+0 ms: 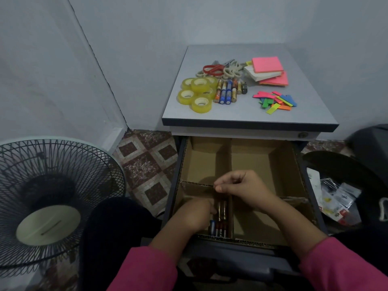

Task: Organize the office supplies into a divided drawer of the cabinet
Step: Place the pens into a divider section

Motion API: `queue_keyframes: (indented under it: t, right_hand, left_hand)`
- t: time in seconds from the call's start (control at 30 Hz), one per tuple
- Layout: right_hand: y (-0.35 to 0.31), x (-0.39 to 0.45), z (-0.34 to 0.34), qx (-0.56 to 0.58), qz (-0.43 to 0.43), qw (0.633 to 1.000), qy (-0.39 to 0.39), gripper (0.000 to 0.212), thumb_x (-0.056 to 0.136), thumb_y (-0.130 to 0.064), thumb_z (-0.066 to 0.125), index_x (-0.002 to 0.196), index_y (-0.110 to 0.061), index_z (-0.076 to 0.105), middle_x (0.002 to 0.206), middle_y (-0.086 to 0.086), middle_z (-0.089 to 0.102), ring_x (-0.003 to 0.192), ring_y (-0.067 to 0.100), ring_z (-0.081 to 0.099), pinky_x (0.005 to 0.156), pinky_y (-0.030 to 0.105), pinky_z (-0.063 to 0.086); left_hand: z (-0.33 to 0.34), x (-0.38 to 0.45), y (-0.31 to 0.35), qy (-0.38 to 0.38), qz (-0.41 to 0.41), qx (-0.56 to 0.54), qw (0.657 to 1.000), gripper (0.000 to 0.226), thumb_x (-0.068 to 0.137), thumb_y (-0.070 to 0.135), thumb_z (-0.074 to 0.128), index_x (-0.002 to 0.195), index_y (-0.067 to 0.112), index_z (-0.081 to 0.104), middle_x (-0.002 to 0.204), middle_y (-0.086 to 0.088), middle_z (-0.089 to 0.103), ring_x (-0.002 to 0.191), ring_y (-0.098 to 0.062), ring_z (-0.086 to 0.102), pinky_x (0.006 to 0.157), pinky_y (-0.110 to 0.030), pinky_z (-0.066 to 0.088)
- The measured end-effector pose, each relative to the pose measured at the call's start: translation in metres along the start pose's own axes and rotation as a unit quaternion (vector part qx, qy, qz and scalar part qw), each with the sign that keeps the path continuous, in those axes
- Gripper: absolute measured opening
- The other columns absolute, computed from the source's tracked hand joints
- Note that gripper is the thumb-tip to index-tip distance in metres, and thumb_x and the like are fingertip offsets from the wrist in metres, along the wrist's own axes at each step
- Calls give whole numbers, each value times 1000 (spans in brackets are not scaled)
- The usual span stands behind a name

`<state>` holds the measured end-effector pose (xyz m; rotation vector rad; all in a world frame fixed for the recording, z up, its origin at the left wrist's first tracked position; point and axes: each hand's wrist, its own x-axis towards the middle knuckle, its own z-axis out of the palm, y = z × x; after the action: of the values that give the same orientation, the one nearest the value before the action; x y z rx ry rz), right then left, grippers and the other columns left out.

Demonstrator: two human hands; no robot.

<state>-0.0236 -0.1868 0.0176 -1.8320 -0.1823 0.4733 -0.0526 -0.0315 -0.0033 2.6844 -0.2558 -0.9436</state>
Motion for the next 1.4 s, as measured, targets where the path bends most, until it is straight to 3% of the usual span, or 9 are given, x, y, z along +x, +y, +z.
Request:
queue_keyframes:
  t: [0.13, 0.3, 0.63, 1.13, 1.4]
  right_hand:
    - [3, 1, -1, 43, -1, 999, 4, 12, 76, -5, 75, 82, -15, 74, 76, -2, 73, 73, 9, 66, 75, 27, 54]
    - [7, 1, 0, 56, -11, 998, 7, 14, 76, -4, 75, 82, -16, 74, 78, -1, 74, 74, 8, 67, 74, 25, 53]
    - [8, 1, -1, 65, -7, 998, 10, 15, 77, -3, 74, 80, -18, 74, 78, -2, 74, 71, 6, 66, 73, 24, 52]
    - [8, 0, -2, 64, -11, 998, 11, 12, 78, -3, 73, 85, -12, 73, 81, 1, 74, 73, 7, 66, 71, 20, 54]
    - [7, -2, -2, 72, -11, 997, 19, 13, 78, -3, 73, 82, -15, 73, 80, 1, 74, 73, 8, 66, 71, 22, 54]
  left_hand:
    - [0, -1, 0, 37, -10, 0, 999, 34, 95, 10, 49, 128, 10, 58, 130, -10, 58, 117, -25, 55, 90, -26, 42]
    - [4, 3, -4, 19, 15, -26, 999, 47, 95, 13, 53, 141, 21, 46, 142, -5, 49, 125, -19, 49, 101, -25, 38]
    - [8, 9, -10, 14, 25, -17, 999, 56, 96, 12, 51, 148, 23, 32, 150, -6, 39, 133, -20, 40, 105, -23, 31]
    - [12, 13, -15, 21, 8, -28, 999, 47, 93, 15, 53, 140, 21, 48, 140, -6, 51, 124, -20, 50, 104, -28, 40]
    - [9, 11, -15, 42, 15, -50, 998, 41, 92, 12, 53, 131, 22, 57, 127, -3, 60, 110, -17, 57, 94, -27, 46]
